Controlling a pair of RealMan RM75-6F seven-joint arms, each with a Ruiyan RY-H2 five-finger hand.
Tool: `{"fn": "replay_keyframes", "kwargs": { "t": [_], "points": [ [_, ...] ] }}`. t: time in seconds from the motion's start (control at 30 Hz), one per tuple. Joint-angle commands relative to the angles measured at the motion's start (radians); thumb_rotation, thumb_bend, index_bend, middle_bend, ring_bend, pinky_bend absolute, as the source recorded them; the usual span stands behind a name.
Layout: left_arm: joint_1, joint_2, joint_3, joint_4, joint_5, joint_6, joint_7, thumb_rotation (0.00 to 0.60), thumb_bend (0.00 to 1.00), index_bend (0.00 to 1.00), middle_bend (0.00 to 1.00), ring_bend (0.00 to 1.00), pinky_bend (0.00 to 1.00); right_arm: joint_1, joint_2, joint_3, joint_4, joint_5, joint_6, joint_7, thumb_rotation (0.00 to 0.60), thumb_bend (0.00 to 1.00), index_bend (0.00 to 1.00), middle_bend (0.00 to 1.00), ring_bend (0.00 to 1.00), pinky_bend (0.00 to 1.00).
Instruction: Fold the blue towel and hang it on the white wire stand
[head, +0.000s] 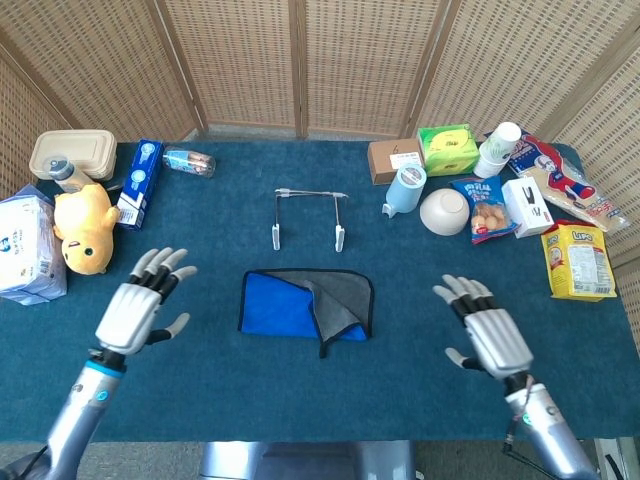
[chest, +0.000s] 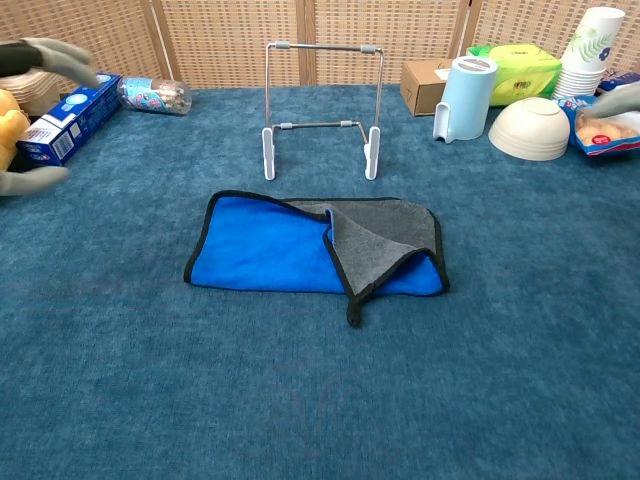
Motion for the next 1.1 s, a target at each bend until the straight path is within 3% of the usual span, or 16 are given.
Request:
{"fn": "replay_keyframes", "kwargs": {
  "t": [0.03, 0.43, 0.8, 1.1],
  "points": [
    [0.047, 0.036, 0.022, -0.012, 0.024, 0.055, -0.033, 0.6, 0.41, 0.21, 0.11, 0.0, 0.0, 0.055, -0.054, 0.012, -0.007, 0.015, -0.058, -0.042, 0.6, 0.21, 0.11, 0.05, 0.0, 0.0],
    [0.122, 0.076, 0.033, 0.007, 0.027, 0.101, -0.116, 0.6, 0.41, 0.21, 0.1, 0.0, 0.0, 0.201, -0.226, 0.036, 0.016, 0.108, -0.188, -0.175, 0.6, 0.21, 0.11, 0.05, 0.0, 0.0],
    [0.138, 0.066, 0.008, 0.027, 0.037, 0.105, -0.15, 0.6, 0.41, 0.21, 0.09, 0.0, 0.0, 0.283, -0.377, 0.041, 0.096, 0.205, -0.213, -0.281, 0.6, 0.22, 0.11, 0.04, 0.0, 0.0],
    [0.149, 0.072, -0.003, 0.027, 0.038, 0.099, -0.156, 0.6, 0.41, 0.21, 0.09, 0.0, 0.0, 0.314, -0.504, 0.021, 0.227, 0.174, -0.183, -0.264, 0.6, 0.25, 0.11, 0.04, 0.0, 0.0]
  ]
}}
